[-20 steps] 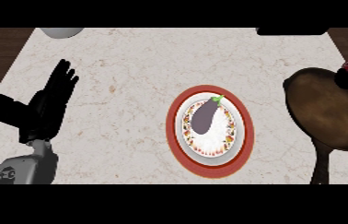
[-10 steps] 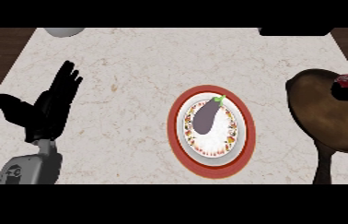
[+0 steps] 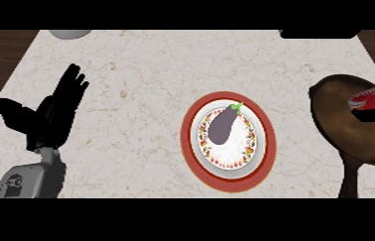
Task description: Pick the can from the plate and place it in the pan
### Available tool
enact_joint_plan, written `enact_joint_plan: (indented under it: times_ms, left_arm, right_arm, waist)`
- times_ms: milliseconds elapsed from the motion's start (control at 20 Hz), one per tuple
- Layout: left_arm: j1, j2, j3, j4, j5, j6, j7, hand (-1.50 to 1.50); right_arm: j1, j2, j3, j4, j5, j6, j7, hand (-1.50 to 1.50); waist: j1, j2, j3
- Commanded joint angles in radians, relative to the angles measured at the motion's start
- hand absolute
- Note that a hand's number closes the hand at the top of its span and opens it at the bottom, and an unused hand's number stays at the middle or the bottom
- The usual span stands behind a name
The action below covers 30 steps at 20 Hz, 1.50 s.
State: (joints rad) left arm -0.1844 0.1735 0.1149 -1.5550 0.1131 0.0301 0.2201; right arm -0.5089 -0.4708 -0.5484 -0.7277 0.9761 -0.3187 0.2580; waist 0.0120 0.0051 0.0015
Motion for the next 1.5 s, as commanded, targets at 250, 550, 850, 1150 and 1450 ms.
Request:
enact_joint_plan:
  times_ms: [250,550,850,1150,1450]
  left_arm:
    - [-0.007,-0.017,-0.011,-0.031,-0.035,0.047,0.041,0.0]
    - [0.046,-0.013,0.015,-0.062,-0.004,0.034,0.031,0.0]
    - [0.039,-0.017,0.01,-0.029,-0.024,0.04,0.015,0.0]
    - [0.02,-0.006,0.007,-0.083,0.002,0.019,0.064,0.0]
    - [0.004,-0.017,0.01,0.008,-0.017,0.01,-0.002,0.0]
  right_arm:
    - [0.061,0.052,-0.116,-0.063,-0.242,-0.119,-0.255,-1.5]
    - [0.172,0.052,-0.282,-0.23,-0.525,0.03,-0.376,-1.5]
    - [0.371,0.084,-0.372,-0.481,-0.749,0.271,-0.408,-1.5]
    - [0.605,0.164,-0.453,-0.726,-0.947,0.482,-0.405,-1.5]
    - [0.752,0.309,-0.462,-0.92,-0.984,0.486,-0.411,-1.5]
  waist:
    - [-0.022,-0.008,-0.001]
    - [-0.052,-0.019,-0.002]
    - [-0.056,-0.016,-0.003]
    - [-0.034,-0.011,-0.002]
    - [-0.02,-0.006,-0.002]
